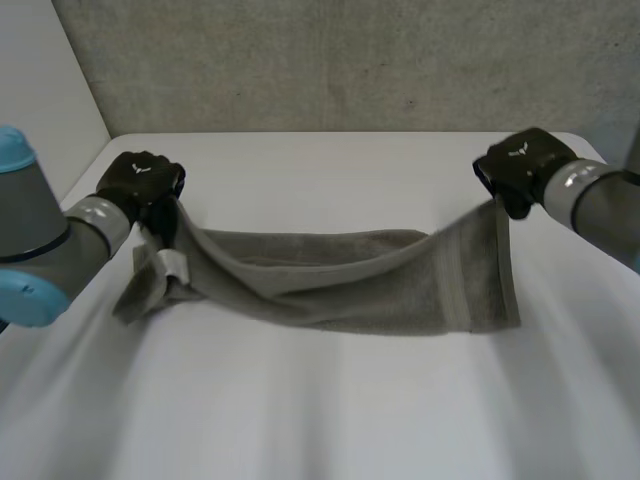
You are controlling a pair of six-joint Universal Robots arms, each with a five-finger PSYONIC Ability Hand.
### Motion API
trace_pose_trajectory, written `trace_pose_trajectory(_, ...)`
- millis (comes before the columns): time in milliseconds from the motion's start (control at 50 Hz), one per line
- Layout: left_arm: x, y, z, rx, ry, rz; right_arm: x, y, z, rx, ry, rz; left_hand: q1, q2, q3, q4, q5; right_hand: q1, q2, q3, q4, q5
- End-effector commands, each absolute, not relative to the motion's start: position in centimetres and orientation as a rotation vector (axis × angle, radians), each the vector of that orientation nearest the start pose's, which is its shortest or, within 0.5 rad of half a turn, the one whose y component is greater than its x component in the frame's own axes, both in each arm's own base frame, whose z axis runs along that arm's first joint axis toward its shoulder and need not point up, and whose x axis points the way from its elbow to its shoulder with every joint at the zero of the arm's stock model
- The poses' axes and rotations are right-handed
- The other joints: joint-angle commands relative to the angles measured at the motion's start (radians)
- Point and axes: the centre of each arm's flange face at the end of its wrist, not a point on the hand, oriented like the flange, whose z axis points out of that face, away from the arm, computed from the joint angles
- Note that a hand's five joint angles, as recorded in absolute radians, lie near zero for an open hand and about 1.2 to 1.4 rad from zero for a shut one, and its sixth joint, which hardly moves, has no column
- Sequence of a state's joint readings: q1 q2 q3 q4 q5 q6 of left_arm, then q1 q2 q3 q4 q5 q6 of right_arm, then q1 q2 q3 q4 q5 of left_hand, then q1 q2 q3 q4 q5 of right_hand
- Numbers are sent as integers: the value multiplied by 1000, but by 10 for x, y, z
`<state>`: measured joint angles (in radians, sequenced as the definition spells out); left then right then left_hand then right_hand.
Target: Fold the towel.
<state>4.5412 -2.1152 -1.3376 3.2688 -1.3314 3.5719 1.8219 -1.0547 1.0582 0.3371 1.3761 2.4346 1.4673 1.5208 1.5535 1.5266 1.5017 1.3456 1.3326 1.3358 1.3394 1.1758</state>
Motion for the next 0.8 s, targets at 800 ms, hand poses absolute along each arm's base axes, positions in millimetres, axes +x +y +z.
trace_pose_trajectory(800,-188,-295,204,920,2264,-2203,187,-299,273,-1111,2136,-2080,-71,-125,-157,-130,-280,51,64,60,57,46)
